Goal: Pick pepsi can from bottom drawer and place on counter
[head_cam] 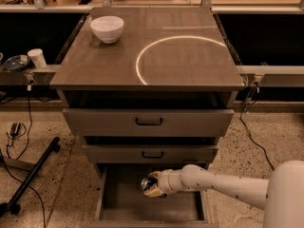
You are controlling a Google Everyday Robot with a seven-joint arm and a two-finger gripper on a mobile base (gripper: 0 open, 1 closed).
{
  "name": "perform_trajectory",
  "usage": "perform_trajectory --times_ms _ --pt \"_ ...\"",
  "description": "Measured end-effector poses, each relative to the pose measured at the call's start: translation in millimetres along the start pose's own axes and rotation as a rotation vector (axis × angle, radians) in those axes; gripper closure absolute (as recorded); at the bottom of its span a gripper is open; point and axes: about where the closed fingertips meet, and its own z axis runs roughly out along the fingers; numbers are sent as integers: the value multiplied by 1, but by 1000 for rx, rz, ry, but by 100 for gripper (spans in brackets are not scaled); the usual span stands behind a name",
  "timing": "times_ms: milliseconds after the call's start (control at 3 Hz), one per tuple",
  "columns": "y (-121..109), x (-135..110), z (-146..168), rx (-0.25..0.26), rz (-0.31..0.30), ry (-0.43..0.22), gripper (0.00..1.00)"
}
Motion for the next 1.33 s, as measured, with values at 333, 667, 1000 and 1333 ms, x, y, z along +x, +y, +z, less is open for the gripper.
perform_trajectory --times_ms 333,667,1000,1333 --pt "-1 1 2 -3 10 -14 100" --pt "-4 -11 -12 13 -14 -12 100" --pt "-11 -32 -40 65 -59 -14 100" --pt "-11 -33 -41 65 -60 -14 100"
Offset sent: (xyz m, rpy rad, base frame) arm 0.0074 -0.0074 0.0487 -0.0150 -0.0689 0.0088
